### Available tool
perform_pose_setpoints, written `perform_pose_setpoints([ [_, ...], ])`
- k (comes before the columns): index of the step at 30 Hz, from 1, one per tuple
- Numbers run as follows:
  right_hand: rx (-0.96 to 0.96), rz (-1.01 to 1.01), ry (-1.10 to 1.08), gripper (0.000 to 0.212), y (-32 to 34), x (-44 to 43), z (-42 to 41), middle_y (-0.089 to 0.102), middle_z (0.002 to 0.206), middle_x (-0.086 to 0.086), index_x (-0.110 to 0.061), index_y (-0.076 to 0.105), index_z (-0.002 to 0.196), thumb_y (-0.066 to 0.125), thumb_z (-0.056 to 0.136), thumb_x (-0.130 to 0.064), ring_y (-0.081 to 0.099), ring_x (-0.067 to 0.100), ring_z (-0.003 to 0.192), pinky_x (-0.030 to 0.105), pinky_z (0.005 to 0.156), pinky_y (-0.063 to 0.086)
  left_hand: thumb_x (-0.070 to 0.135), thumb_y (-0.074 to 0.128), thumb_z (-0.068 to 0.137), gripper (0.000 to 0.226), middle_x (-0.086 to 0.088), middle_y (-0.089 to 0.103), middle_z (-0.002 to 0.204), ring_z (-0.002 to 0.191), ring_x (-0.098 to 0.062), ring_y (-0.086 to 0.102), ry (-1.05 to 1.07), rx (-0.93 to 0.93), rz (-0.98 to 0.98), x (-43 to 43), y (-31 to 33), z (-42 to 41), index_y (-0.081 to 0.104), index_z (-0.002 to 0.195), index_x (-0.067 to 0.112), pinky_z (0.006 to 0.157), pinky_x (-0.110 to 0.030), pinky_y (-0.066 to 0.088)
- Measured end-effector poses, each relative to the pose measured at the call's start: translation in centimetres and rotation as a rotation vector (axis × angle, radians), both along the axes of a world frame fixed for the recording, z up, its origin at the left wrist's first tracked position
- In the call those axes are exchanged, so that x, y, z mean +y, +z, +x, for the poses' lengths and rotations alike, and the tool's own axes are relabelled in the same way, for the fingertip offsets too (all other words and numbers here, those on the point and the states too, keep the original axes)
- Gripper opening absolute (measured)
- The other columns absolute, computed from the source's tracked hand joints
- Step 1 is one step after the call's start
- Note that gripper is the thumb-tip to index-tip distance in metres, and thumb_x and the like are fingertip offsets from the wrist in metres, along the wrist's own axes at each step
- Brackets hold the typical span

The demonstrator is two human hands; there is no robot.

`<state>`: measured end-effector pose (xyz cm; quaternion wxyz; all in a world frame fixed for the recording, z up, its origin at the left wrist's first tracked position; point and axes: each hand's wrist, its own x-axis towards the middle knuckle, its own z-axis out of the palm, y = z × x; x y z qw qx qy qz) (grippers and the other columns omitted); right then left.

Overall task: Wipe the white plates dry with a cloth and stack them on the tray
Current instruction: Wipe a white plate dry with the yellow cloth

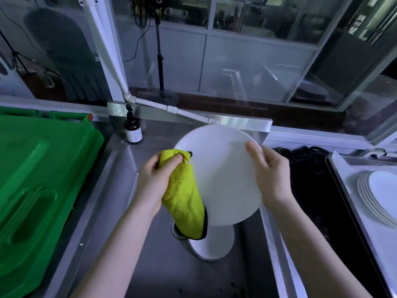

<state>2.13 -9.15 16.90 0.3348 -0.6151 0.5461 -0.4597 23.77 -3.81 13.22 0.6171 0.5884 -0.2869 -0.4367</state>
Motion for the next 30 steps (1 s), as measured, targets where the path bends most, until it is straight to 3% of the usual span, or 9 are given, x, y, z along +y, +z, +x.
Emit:
perform_pose_setpoints([
  [3, 0.022, 0.018, 0.012, 0.053, -0.2, 0.2, -0.3, 0.041, 0.059, 0.002, 0.005, 0.047, 0.070, 0.060, 0.098, -0.038, 0.036, 0.015, 0.057, 0.032, 0.057, 0.028, 0.032, 0.077, 0.074, 0.019, 0.003, 0.076, 0.086, 0.086, -0.017, 0.072, -0.022, -0.098, 0.012, -0.2, 0.2, 0.2, 0.074, 0.089, 0.022, 0.081, -0.038, 0.058],
  [5, 0.178, -0.015, 0.117, 0.047, 0.0, 0.2, -0.2, 0.045, 0.056, -0.003, -0.001, 0.053, 0.066, 0.063, 0.096, -0.036, 0.037, 0.008, 0.053, 0.030, 0.053, 0.030, 0.033, 0.080, 0.070, 0.013, 0.012, 0.072, 0.074, 0.071, -0.003, 0.067, -0.111, -0.320, -0.051, -0.3, 0.7, 0.4, 0.071, 0.078, 0.030, 0.069, -0.021, 0.053],
  [7, 0.369, -0.096, 0.292, 0.049, 0.3, 0.4, 0.4, 0.034, 0.051, -0.007, -0.014, 0.041, 0.056, 0.066, 0.095, -0.030, 0.032, 0.008, 0.051, 0.026, 0.050, 0.024, 0.040, 0.082, 0.065, 0.016, 0.017, 0.067, 0.066, 0.060, 0.005, 0.059, -0.271, -0.615, -0.097, -0.6, 1.5, 0.1, 0.068, 0.073, 0.037, 0.057, -0.012, 0.043],
  [9, 0.459, -0.152, 0.420, 0.053, 0.4, 0.7, 0.8, 0.027, 0.052, -0.008, -0.020, 0.033, 0.055, 0.068, 0.094, -0.028, 0.029, 0.007, 0.051, 0.023, 0.049, 0.021, 0.051, 0.076, 0.062, 0.021, 0.014, 0.067, 0.067, 0.061, 0.001, 0.059, -0.429, -0.748, -0.121, -0.7, 1.9, -0.6, 0.068, 0.078, 0.039, 0.058, -0.020, 0.044],
  [16, 0.177, -0.005, 0.126, 0.055, -0.1, 0.4, -0.5, 0.032, 0.056, 0.001, 0.007, 0.042, 0.065, 0.063, 0.097, -0.033, 0.029, 0.012, 0.052, 0.032, 0.051, 0.023, 0.031, 0.081, 0.075, 0.011, 0.007, 0.076, 0.080, 0.074, -0.008, 0.071, -0.133, -0.182, 0.027, -0.4, 0.0, 0.0, 0.074, 0.082, 0.032, 0.070, -0.029, 0.054],
  [20, 0.329, -0.060, 0.212, 0.053, -0.1, 0.4, -0.1, 0.032, 0.054, -0.001, 0.000, 0.040, 0.060, 0.064, 0.096, -0.031, 0.029, 0.010, 0.051, 0.027, 0.049, 0.022, 0.042, 0.081, 0.066, 0.020, 0.010, 0.071, 0.070, 0.061, 0.000, 0.062, -0.276, -0.434, -0.027, -1.2, 0.3, 0.7, 0.070, 0.080, 0.032, 0.059, -0.017, 0.047],
  [24, 0.431, -0.112, 0.450, 0.053, -0.2, 0.8, 1.4, 0.028, 0.055, -0.005, -0.023, 0.034, 0.054, 0.069, 0.093, -0.030, 0.026, 0.006, 0.054, 0.023, 0.049, 0.022, 0.052, 0.076, 0.060, 0.027, 0.010, 0.068, 0.069, 0.061, 0.000, 0.059, -0.550, -0.669, -0.090, -1.7, 1.2, 0.0, 0.071, 0.081, 0.037, 0.060, -0.021, 0.046],
  [27, 0.351, -0.086, 0.271, 0.055, -0.1, 0.5, 0.7, 0.026, 0.056, -0.003, -0.015, 0.035, 0.053, 0.069, 0.093, -0.033, 0.024, 0.008, 0.054, 0.032, 0.052, 0.022, 0.035, 0.082, 0.065, 0.018, 0.011, 0.073, 0.075, 0.067, -0.001, 0.066, -0.304, -0.328, -0.068, -1.2, 0.5, -0.2, 0.074, 0.081, 0.038, 0.062, -0.016, 0.051],
  [30, -0.079, -0.014, -0.104, 0.058, -0.6, 1.0, 1.3, 0.028, 0.059, 0.001, -0.002, 0.034, 0.062, 0.066, 0.094, -0.038, 0.026, 0.012, 0.057, 0.033, 0.054, 0.019, 0.025, 0.079, 0.078, 0.007, 0.004, 0.075, 0.077, 0.072, -0.010, 0.069, 0.108, 0.117, 0.039, -1.0, -0.9, -1.4, 0.076, 0.082, 0.020, 0.062, -0.022, 0.053],
])
